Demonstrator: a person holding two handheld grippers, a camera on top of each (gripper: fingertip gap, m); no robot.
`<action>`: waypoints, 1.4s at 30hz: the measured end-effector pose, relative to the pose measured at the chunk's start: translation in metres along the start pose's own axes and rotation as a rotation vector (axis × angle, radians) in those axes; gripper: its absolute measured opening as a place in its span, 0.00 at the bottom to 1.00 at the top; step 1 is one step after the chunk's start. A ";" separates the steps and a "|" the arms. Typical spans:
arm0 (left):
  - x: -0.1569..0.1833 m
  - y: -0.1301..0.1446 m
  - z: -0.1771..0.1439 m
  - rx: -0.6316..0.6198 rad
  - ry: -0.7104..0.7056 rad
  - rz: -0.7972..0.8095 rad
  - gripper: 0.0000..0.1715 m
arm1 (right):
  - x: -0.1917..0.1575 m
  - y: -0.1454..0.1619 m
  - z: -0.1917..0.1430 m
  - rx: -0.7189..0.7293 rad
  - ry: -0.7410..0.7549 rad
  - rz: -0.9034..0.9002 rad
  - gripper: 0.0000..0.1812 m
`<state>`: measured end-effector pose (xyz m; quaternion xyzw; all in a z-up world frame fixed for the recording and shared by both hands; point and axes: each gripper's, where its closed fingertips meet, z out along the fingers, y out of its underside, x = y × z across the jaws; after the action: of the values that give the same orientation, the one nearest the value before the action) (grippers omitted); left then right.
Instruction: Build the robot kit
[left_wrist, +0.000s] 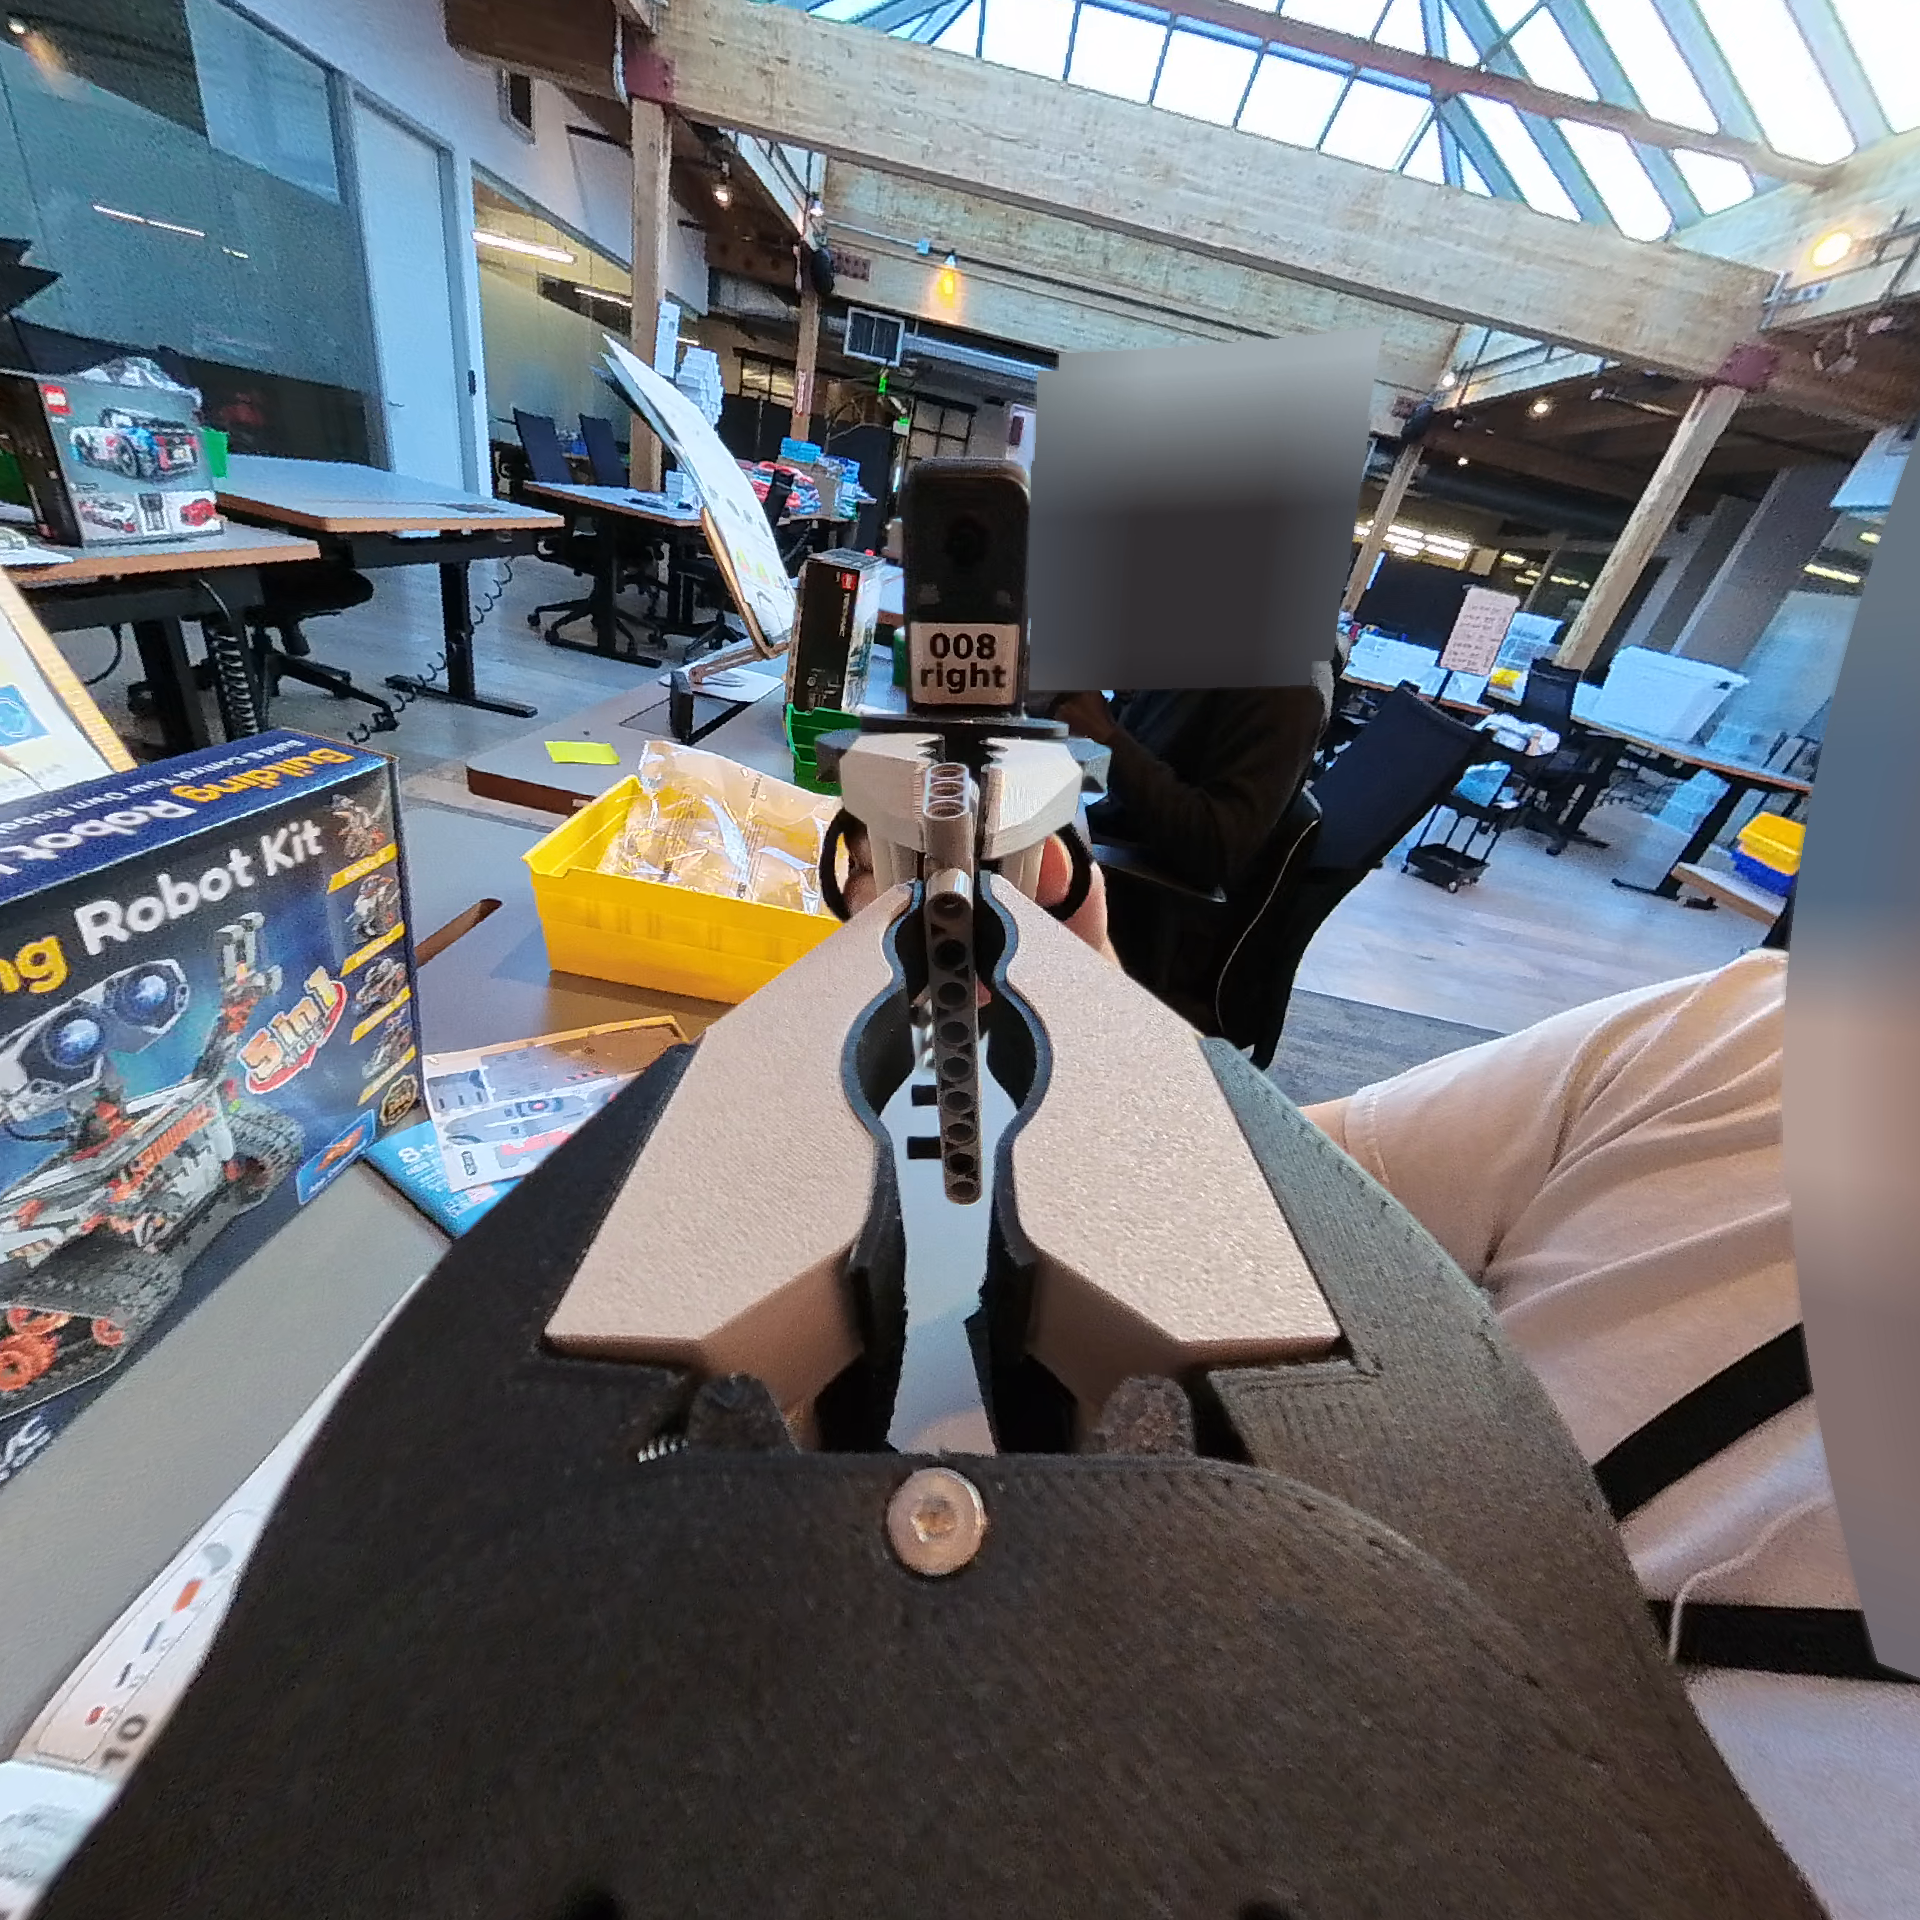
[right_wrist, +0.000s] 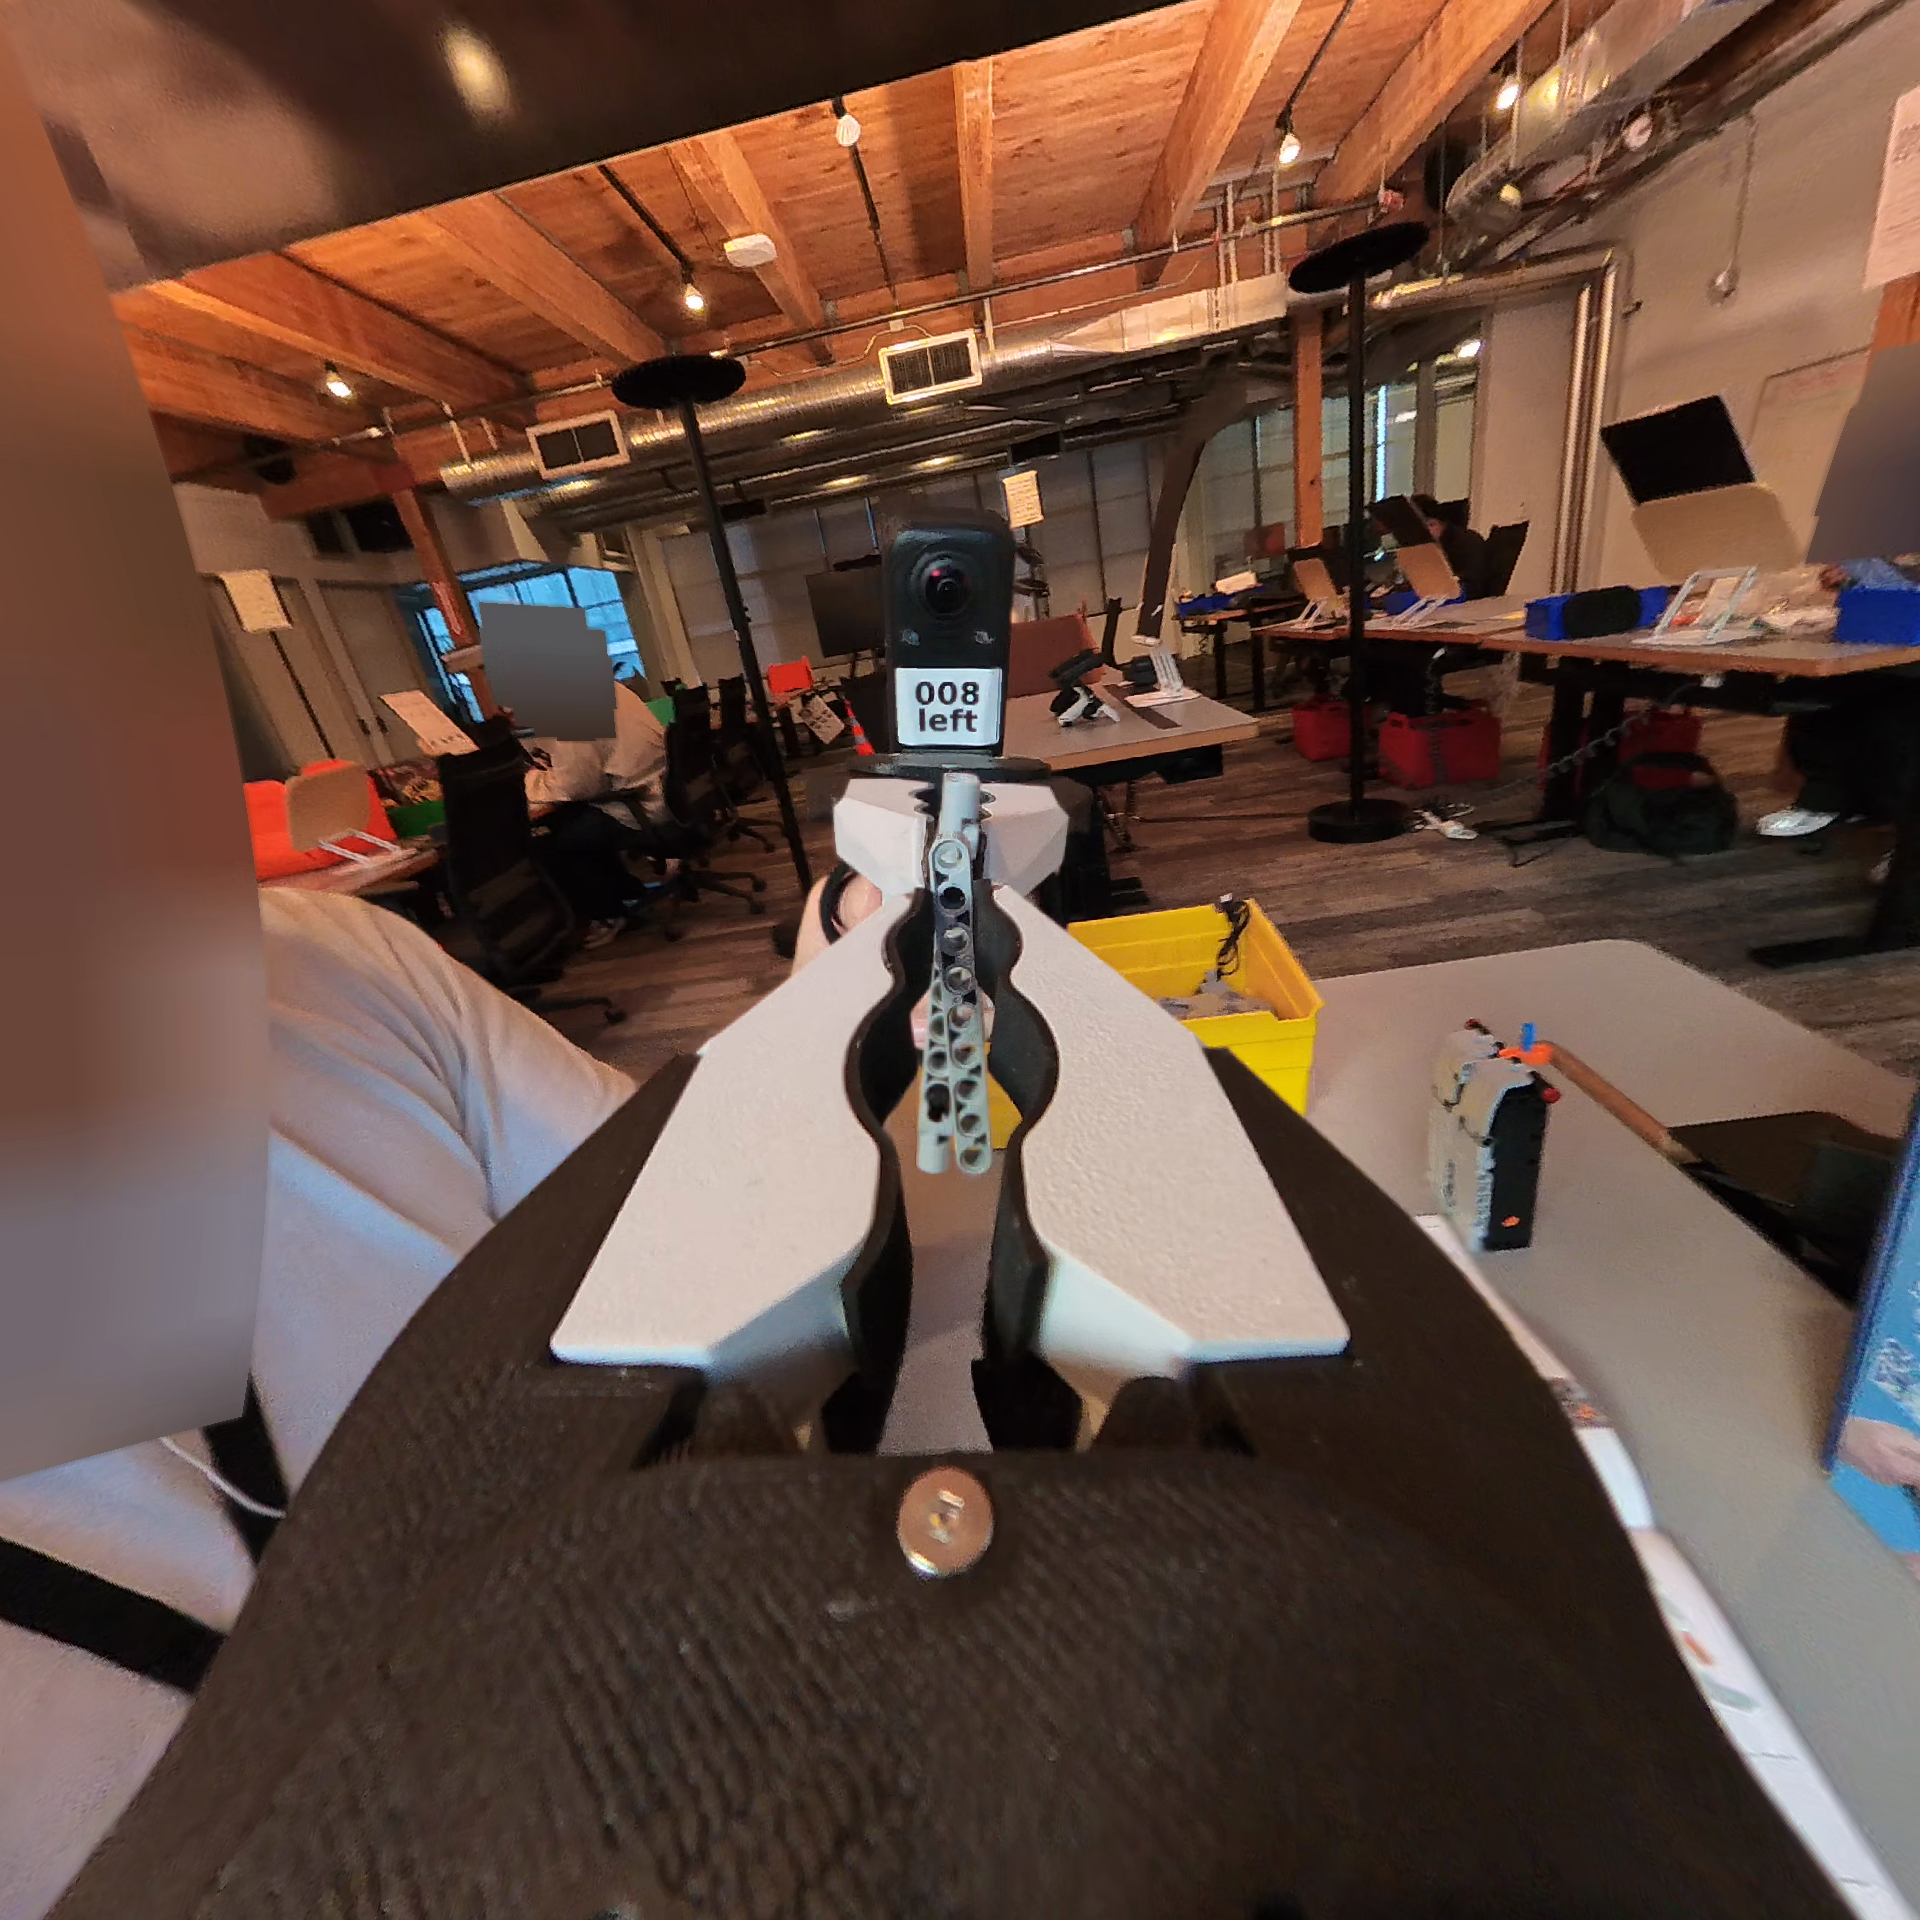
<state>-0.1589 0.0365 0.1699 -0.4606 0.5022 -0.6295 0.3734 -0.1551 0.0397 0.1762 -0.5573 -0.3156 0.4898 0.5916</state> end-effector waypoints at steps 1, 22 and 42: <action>0.000 0.000 0.000 0.006 0.010 -0.012 0.03 | -0.001 0.000 0.000 -0.004 0.004 -0.028 0.03; 0.010 0.027 0.012 -0.165 0.067 -0.019 0.03 | -0.012 0.022 -0.017 -0.219 -0.011 -0.238 0.03; -0.004 0.021 0.009 -0.115 0.003 0.019 0.03 | 0.003 0.016 -0.011 -0.096 -0.086 0.081 0.03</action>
<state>-0.1495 0.0328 0.1490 -0.4753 0.5425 -0.5968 0.3516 -0.1472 0.0371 0.1580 -0.5755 -0.3411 0.5211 0.5299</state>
